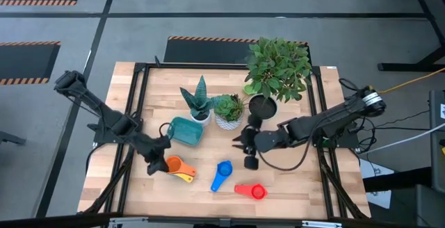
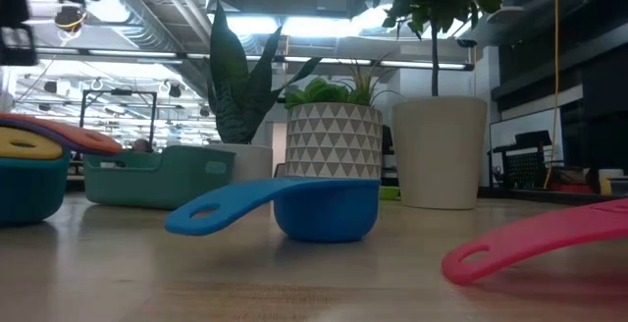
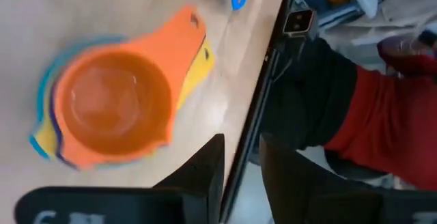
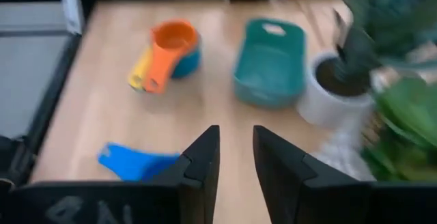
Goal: Nest measuring cups in basket
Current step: Stack the orange measuring cup into the violet measuring cup
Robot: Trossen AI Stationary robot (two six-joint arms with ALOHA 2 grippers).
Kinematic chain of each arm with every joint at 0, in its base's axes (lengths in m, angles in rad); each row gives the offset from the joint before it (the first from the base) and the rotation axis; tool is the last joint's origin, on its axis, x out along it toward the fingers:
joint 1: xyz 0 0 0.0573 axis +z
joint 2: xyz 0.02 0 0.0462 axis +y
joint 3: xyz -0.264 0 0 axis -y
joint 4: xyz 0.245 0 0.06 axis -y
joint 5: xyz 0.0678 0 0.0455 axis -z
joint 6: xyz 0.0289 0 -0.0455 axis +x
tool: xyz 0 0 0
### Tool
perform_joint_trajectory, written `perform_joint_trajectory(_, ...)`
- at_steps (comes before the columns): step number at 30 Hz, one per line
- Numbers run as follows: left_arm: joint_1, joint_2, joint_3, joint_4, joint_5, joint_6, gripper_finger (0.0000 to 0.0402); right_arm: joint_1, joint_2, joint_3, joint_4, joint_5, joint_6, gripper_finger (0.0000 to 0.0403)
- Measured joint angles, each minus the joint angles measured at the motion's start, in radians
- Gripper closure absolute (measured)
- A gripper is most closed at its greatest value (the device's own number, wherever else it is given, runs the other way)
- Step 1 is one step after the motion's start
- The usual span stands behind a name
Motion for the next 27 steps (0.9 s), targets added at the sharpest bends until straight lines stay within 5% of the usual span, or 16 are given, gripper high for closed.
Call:
perform_joint_trajectory(13,-0.217,0.227,0.0,0.13,0.01,-0.309,0.0352,-0.024,0.186,0.0,0.406,-0.045,-0.018,0.0309)
perform_joint_trajectory(17,-0.246,0.289,0.0,0.183,-0.006,-0.374,0.0365,-0.058,0.243,0.0,0.487,-0.148,-0.043,0.0309)
perform_joint_trajectory(27,-0.262,0.44,0.0,0.339,-0.192,-0.526,0.0399,-0.104,0.361,0.0,0.555,-0.251,-0.04,0.0309)
